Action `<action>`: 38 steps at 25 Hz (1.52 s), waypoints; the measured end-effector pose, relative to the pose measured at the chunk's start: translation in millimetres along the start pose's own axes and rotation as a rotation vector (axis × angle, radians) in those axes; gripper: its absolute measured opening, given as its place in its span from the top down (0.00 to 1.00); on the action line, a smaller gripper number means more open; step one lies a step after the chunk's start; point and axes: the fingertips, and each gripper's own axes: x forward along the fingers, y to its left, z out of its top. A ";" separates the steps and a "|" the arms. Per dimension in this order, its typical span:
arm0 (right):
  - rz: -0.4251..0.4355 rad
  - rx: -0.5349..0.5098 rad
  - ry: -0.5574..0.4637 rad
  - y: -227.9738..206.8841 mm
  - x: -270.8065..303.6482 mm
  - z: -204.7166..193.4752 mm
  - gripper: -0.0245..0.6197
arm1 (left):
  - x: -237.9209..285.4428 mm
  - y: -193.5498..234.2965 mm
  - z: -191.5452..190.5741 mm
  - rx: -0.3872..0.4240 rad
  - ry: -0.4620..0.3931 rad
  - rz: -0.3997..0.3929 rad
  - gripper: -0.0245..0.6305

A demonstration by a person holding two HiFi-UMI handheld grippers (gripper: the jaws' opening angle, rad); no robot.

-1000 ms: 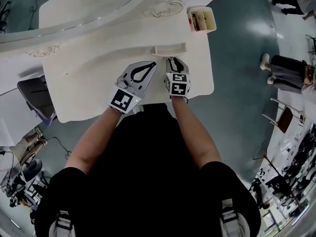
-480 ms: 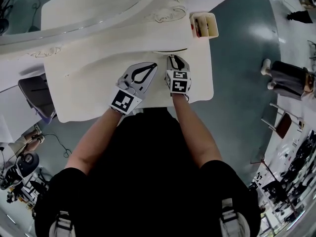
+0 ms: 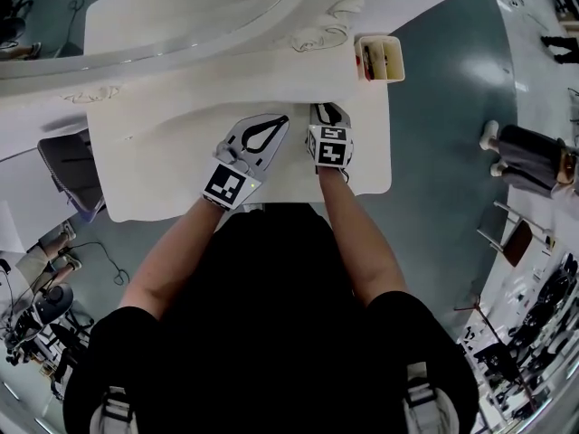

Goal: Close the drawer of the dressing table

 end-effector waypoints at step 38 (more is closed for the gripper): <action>0.349 -0.145 -0.635 97.5 -319.9 139.8 0.96 | -83.1 -77.3 131.6 0.082 -0.104 -0.063 0.98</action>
